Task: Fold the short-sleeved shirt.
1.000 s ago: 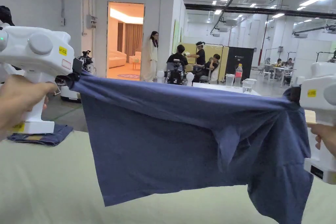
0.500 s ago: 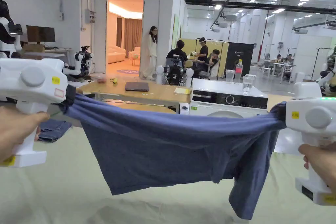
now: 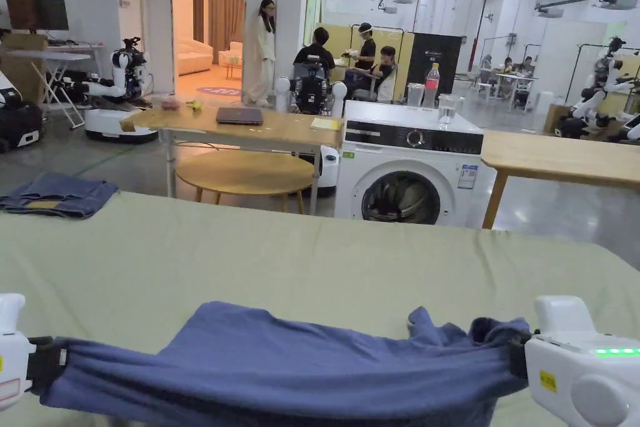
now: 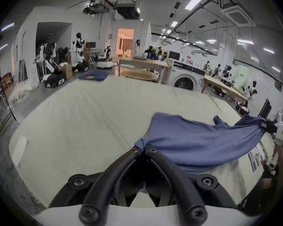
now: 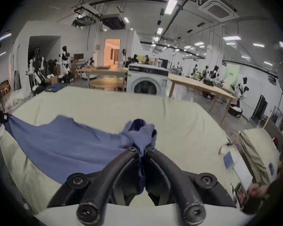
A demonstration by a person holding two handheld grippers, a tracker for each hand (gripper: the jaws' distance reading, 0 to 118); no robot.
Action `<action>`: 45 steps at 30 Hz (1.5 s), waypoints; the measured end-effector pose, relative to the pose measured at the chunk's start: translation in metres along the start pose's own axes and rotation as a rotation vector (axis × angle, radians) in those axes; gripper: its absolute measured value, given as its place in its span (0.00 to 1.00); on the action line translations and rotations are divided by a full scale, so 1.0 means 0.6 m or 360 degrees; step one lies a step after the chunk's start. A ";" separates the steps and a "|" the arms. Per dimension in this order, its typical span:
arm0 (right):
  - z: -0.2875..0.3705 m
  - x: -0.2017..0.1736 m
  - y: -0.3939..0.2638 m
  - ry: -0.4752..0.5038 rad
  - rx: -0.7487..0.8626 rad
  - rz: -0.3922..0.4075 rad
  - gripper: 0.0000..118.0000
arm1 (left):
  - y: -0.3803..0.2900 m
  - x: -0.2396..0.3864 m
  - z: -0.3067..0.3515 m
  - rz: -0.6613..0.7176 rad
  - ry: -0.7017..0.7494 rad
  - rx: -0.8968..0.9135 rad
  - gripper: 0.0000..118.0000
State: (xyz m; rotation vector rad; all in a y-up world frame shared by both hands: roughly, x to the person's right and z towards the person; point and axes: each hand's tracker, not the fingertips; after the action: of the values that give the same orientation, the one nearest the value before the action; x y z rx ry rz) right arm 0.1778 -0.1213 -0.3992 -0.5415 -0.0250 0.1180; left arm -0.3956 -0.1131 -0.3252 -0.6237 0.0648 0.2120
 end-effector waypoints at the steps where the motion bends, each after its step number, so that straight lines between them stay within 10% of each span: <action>1: 0.011 0.002 -0.023 0.0005 -0.0020 -0.0014 0.01 | -0.021 -0.004 0.006 0.0005 -0.0015 -0.0032 0.00; 17: -0.022 0.017 -0.212 -0.0022 -0.0374 -0.0174 0.07 | -0.175 -0.012 -0.040 0.0006 0.0028 -0.0421 0.00; 21: -0.001 0.000 -0.194 -0.0037 -0.0240 -0.0152 0.53 | -0.159 -0.012 -0.039 0.0050 0.0032 -0.0323 0.33; 31: 0.067 -0.109 -0.125 0.0051 0.0414 -0.0154 0.50 | -0.112 0.117 0.025 -0.0158 -0.0067 0.0298 0.37; 34: 0.069 -0.144 -0.114 0.0046 0.0467 -0.0148 0.02 | -0.104 0.170 0.020 -0.0308 0.0009 0.0348 0.12; 35: 0.069 -0.152 -0.112 0.0053 0.0476 -0.0159 0.00 | -0.104 0.185 0.018 -0.0332 0.0049 0.0363 0.00; 45: 0.015 -0.183 -0.095 0.0138 0.0352 -0.0192 0.00 | -0.044 0.197 -0.087 -0.0259 -0.0039 0.0045 0.00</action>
State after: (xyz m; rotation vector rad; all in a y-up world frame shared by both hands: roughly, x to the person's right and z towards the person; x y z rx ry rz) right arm 0.0744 -0.1781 -0.3612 -0.3229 0.0396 -0.0206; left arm -0.2745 -0.1438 -0.3668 -0.5950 -0.0066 0.0613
